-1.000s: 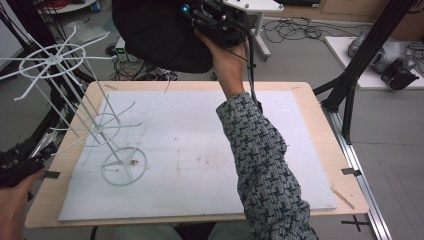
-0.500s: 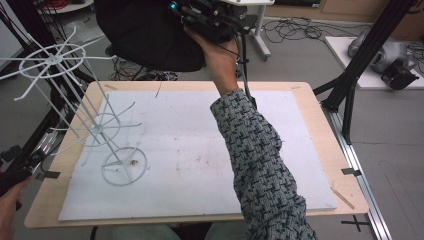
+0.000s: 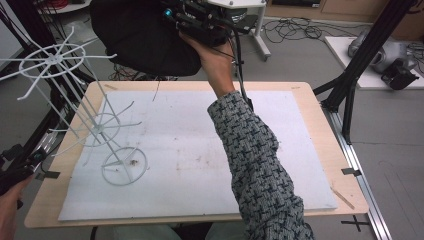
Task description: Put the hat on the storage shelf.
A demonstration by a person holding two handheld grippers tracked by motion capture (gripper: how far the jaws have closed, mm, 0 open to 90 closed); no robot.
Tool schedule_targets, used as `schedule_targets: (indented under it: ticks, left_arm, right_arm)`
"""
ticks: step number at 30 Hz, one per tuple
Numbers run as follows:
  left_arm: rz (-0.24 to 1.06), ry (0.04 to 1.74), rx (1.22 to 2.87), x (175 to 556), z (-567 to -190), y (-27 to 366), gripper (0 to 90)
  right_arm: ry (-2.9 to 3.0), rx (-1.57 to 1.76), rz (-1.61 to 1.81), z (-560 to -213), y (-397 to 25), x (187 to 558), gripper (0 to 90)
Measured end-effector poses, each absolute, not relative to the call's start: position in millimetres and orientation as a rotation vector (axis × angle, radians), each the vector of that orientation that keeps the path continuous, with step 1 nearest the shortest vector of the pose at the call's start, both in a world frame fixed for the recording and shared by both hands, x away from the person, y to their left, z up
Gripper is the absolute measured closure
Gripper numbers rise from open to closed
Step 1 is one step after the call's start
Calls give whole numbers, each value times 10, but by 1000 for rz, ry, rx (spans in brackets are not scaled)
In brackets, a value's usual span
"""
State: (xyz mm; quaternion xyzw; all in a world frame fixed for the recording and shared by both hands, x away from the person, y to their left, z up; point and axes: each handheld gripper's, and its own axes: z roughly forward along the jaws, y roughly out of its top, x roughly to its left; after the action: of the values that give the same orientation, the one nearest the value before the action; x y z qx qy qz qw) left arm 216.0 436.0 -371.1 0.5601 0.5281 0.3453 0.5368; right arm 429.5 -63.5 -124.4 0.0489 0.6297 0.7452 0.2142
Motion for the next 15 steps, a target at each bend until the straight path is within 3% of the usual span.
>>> schedule_targets:
  ticks: [15]
  left_arm:
    - [815, 1252, 1335, 2182, -3722, 4353, 198]
  right_arm:
    - [1834, 171, 2110, -1426, -600, 4416, 700]
